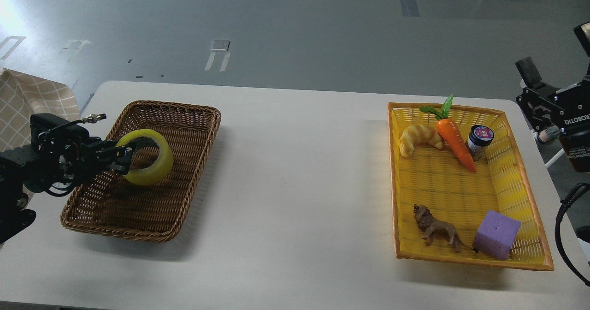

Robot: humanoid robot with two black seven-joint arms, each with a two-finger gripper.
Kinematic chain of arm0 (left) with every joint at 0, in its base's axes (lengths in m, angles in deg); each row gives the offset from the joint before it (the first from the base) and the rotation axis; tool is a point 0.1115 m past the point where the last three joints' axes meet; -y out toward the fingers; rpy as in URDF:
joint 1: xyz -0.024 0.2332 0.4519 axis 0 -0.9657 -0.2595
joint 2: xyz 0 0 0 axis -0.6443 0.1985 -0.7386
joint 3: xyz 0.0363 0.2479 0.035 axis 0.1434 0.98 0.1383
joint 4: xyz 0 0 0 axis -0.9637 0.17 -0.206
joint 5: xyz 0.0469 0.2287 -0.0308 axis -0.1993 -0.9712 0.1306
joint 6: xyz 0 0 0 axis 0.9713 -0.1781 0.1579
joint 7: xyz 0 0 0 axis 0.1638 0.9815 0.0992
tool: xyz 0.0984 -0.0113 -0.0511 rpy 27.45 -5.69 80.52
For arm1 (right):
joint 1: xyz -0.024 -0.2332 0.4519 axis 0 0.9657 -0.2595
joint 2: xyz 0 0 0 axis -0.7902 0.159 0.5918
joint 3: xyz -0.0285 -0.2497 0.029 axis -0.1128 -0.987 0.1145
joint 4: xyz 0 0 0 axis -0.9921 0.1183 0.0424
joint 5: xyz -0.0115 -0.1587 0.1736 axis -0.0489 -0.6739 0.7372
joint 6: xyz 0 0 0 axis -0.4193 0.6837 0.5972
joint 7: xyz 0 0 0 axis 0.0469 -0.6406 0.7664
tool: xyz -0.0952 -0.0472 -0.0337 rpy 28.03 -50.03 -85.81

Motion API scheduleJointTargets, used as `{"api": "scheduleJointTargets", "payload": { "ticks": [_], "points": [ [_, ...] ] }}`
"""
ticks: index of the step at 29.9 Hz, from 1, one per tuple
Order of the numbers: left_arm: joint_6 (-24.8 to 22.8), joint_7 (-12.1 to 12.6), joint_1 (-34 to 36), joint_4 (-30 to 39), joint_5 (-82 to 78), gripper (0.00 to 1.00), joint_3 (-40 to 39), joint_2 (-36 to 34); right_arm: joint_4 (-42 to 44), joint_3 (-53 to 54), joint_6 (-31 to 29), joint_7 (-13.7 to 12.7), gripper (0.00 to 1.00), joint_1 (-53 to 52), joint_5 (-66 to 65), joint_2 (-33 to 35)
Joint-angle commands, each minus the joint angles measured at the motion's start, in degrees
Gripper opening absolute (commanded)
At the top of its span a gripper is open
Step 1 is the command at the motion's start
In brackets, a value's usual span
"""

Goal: Place and transfer tape with both arms
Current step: 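Lower the tape roll into the basket and open the left gripper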

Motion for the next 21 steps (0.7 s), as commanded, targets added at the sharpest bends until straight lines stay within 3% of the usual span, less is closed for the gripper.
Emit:
{"api": "scheduleJointTargets", "payload": {
  "ticks": [1,5,7,8,14,16,17,18,21],
  "points": [
    [0.04,-0.73,-0.12,-0.17,0.11,0.23,0.01,1.06,-0.09,0.01,0.0,0.09,1.0,0.5,0.0,-0.07],
    [1.18,-2.75,-0.12,-1.92,0.11,0.33,0.09,1.59,-0.09,0.19,0.0,0.09,1.0,0.59,0.0,0.02],
    [1.89,-3.63,-0.12,-2.72,0.02,0.47,0.27,1.94,-0.01,0.54,0.0,0.09,1.0,0.5,0.0,0.02],
    [2.24,-4.24,-0.12,-3.33,0.02,0.6,0.27,2.11,-0.01,0.54,0.0,0.09,1.0,0.59,0.0,0.02],
    [2.94,-7.85,-0.04,-5.09,-0.07,0.73,0.45,2.12,-0.01,0.54,0.0,0.09,1.0,0.59,0.0,-0.15],
    [2.94,-8.03,-0.03,-5.36,-0.07,0.78,0.36,2.03,-0.01,0.54,0.0,0.09,1.0,0.59,0.0,-0.16],
    [3.12,-8.03,-0.03,-5.44,-0.07,0.9,0.18,1.94,-0.01,0.54,0.0,0.09,1.0,0.59,0.0,-0.16],
    [3.29,-8.03,-0.03,-5.45,0.02,0.95,0.1,1.85,-0.01,0.54,0.0,0.09,1.0,0.59,0.0,-0.16],
    [4.61,-8.12,0.14,-6.15,0.11,0.96,-0.43,1.59,-0.01,0.37,0.0,0.09,1.0,0.68,0.0,-0.24]
  ]
}}
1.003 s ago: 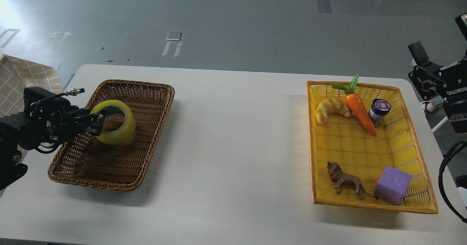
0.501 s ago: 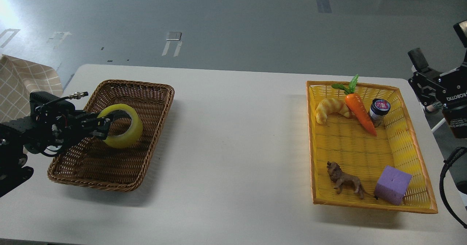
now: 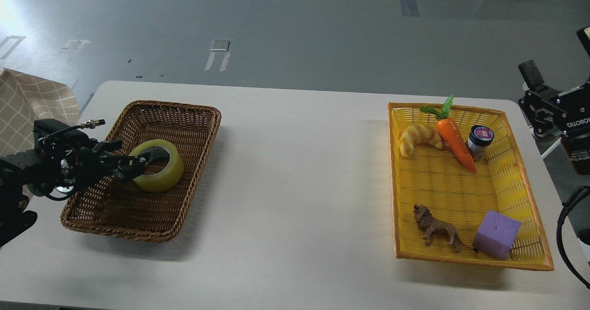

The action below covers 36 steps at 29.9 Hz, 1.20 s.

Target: Place and transfer tape with both arms

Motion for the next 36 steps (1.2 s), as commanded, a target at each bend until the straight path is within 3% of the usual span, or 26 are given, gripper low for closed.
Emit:
{"api": "scheduleJointTargets", "payload": {
  "ticks": [1,3,5,7,14,19,36],
  "points": [
    [1.3,-0.11,0.25,-0.88,0.18,0.96,-0.64,-0.19,0.02,-0.19,0.0,-0.01,1.0,0.07,0.0,-0.04],
    [1.66,-1.5,0.6,-0.88,0.88,0.97,-0.82,-0.54,0.02,-0.19,0.0,-0.01,1.0,0.16,0.0,-0.04],
    [1.75,-5.01,1.39,-0.36,3.42,0.97,-1.25,-0.45,0.02,-0.19,0.0,-0.01,1.0,0.16,0.0,-0.04],
    [1.75,-6.17,2.27,-0.27,5.53,0.97,-1.61,-0.45,0.02,-0.19,0.0,-0.01,1.0,0.16,0.0,-0.04],
    [1.84,-5.82,5.08,-0.18,23.63,0.98,-2.92,2.71,0.11,-0.28,0.0,-0.01,1.0,0.16,0.0,-0.04],
    [3.24,-5.91,4.91,2.1,37.86,0.98,-10.64,9.38,0.11,-0.28,0.0,-0.01,1.0,0.59,0.0,0.04],
    [1.93,-6.78,0.17,15.44,50.45,0.98,-26.83,33.02,0.02,0.34,0.0,0.17,1.0,0.42,0.27,0.04]
  ]
}}
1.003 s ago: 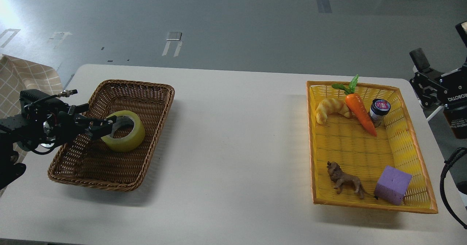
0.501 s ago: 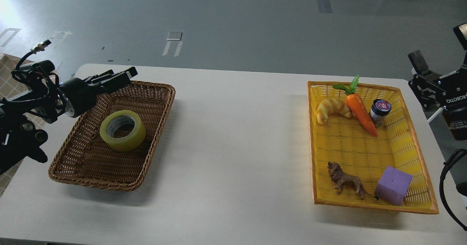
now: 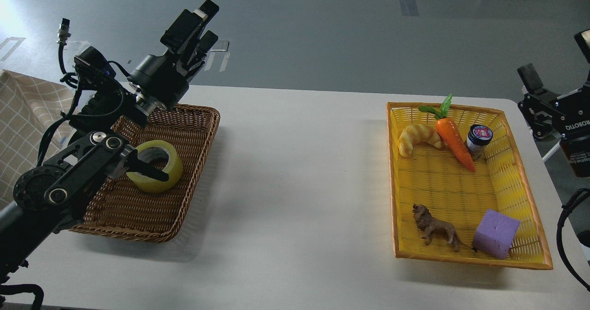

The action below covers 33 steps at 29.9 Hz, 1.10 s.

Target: Place and transfer tape with both arms

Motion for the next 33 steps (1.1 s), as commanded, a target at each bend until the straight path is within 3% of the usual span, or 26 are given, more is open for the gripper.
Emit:
{"api": "scheduleJointTargets", "payload": {
  "ticks": [1,10,12,18,22,26,33],
  "points": [
    [-0.6,-0.28,-2.68,4.26,0.35,0.98,-1.57,4.46,-0.17,0.4,0.0,0.23,1.0,-0.01,0.19,-0.22],
    [-0.69,0.68,-6.73,7.17,1.75,0.98,-5.17,21.17,-0.87,2.24,0.0,0.23,1.0,-0.01,0.72,-0.75],
    [-0.95,0.68,-9.79,7.17,1.75,0.98,-5.18,25.48,-1.58,5.13,0.0,0.06,1.0,-0.71,1.5,-3.54],
    [-1.13,0.77,-9.54,6.99,1.93,0.98,-5.61,25.48,-1.75,4.97,0.0,-0.82,1.0,-0.98,4.85,-7.51],
    [-1.13,0.69,-9.19,6.9,2.02,0.98,-6.49,25.48,-2.37,2.86,0.0,-5.82,1.0,-2.11,5.02,-7.86],
    [-1.22,0.51,-9.71,6.99,2.01,0.98,-7.28,25.48,-3.42,2.16,0.0,-8.9,1.0,-3.35,5.03,-9.44],
    [-5.61,0.25,-10.24,7.26,7.64,0.98,-10.53,23.29,-4.83,-1.27,0.0,-9.26,1.0,-6.52,4.85,-11.03]
  ]
}}
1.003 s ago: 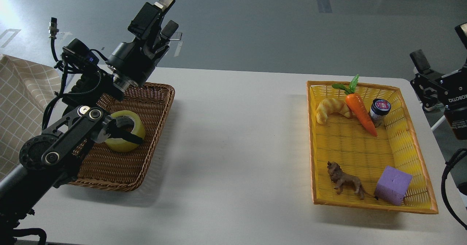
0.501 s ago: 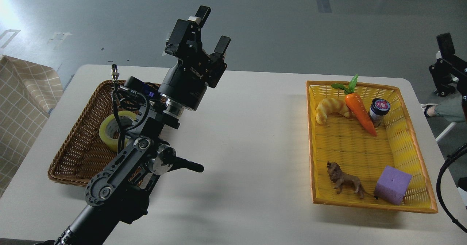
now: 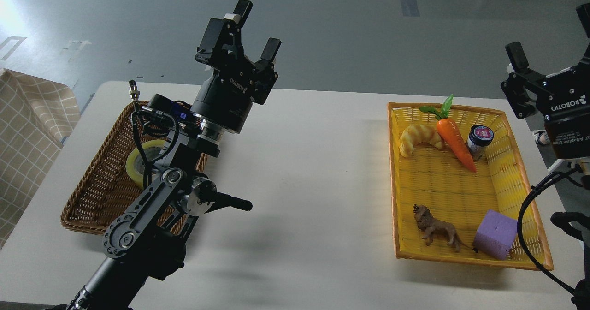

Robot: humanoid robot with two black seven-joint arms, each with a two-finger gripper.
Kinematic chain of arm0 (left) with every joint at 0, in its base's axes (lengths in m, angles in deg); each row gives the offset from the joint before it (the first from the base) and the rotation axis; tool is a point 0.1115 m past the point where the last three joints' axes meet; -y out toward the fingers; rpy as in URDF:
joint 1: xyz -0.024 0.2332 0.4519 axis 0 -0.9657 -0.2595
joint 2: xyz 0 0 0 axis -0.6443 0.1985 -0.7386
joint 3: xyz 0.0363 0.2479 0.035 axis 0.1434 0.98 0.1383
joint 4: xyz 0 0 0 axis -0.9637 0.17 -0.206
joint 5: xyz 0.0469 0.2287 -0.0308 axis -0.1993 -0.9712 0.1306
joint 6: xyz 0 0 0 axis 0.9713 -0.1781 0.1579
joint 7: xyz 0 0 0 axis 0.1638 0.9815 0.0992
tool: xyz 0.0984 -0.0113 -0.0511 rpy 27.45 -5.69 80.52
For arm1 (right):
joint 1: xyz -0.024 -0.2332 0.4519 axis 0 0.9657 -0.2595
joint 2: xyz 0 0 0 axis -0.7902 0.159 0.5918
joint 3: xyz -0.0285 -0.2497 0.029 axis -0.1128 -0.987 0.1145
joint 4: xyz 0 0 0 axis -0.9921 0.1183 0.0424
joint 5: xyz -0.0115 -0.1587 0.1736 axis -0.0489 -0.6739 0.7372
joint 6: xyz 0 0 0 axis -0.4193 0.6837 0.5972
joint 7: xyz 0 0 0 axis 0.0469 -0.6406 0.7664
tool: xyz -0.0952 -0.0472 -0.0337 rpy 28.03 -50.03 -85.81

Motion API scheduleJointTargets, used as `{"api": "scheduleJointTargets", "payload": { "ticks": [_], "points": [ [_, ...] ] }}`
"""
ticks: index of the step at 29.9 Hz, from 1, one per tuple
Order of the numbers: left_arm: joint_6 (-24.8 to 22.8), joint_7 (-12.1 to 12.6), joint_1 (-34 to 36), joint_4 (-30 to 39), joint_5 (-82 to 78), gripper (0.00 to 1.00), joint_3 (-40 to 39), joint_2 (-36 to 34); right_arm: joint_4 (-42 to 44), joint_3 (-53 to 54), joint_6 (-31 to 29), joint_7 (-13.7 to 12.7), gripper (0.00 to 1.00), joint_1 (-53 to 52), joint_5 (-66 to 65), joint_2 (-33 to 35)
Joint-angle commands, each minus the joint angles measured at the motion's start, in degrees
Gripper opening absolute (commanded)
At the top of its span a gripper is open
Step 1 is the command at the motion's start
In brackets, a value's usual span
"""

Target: Place and transfer tape with both arms

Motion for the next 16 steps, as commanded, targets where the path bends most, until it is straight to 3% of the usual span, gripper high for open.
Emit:
{"api": "scheduleJointTargets", "payload": {
  "ticks": [1,16],
  "points": [
    [-2.06,-0.28,-0.05,0.04,2.56,0.98,-1.21,-1.8,-0.81,-3.73,-0.01,-0.02,1.0,-1.43,-0.16,-0.91],
    [-4.35,-0.28,-0.23,0.22,2.74,0.98,-1.38,-2.42,-3.19,-5.07,-0.01,-0.02,1.0,-1.43,-0.16,-5.22]
  ]
}}
